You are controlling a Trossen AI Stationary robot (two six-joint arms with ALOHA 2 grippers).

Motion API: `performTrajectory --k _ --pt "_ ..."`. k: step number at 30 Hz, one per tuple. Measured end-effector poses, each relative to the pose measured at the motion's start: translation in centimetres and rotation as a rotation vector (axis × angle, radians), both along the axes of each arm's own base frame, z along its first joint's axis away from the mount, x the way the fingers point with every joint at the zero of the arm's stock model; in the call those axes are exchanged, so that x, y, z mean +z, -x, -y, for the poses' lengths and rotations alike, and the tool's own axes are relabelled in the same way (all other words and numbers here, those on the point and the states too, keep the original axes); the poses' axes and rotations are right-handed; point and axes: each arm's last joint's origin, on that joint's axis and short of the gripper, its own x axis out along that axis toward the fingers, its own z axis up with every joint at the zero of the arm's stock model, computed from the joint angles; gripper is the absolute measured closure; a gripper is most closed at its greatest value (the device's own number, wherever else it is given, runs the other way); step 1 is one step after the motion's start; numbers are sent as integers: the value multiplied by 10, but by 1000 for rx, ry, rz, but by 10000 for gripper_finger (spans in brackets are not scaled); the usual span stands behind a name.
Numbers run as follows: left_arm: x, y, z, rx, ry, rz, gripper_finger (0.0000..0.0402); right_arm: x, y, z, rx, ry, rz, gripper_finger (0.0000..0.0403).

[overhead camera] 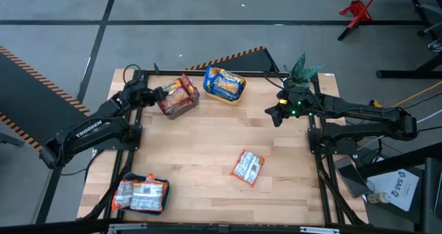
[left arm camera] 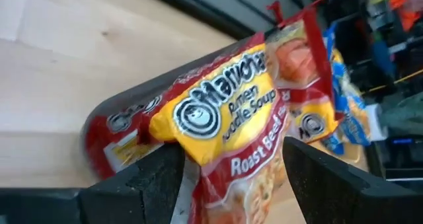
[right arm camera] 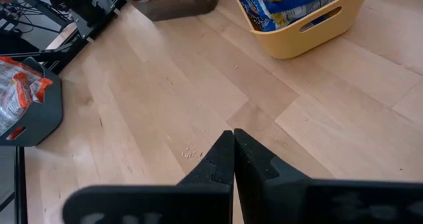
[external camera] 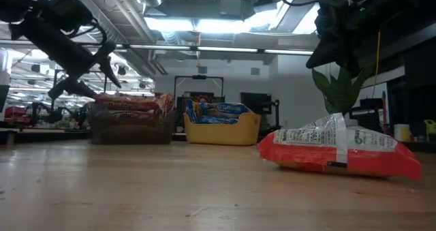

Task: Sort Maruchan noodles
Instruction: Put the orange noodle pack into the blue bin

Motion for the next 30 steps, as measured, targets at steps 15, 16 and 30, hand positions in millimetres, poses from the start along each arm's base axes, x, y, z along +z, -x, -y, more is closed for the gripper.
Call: performTrajectory --k 15,16,30 --pt "55 17 16 -25 -1 -198 154 1 -1 0 7 27 7 403" --pt "64 18 17 -21 -35 -162 154 2 -1 1 7 29 14 403" --pt "93 -36 35 -442 -50 303 154 -19 -24 -43 340 -66 -86 403"
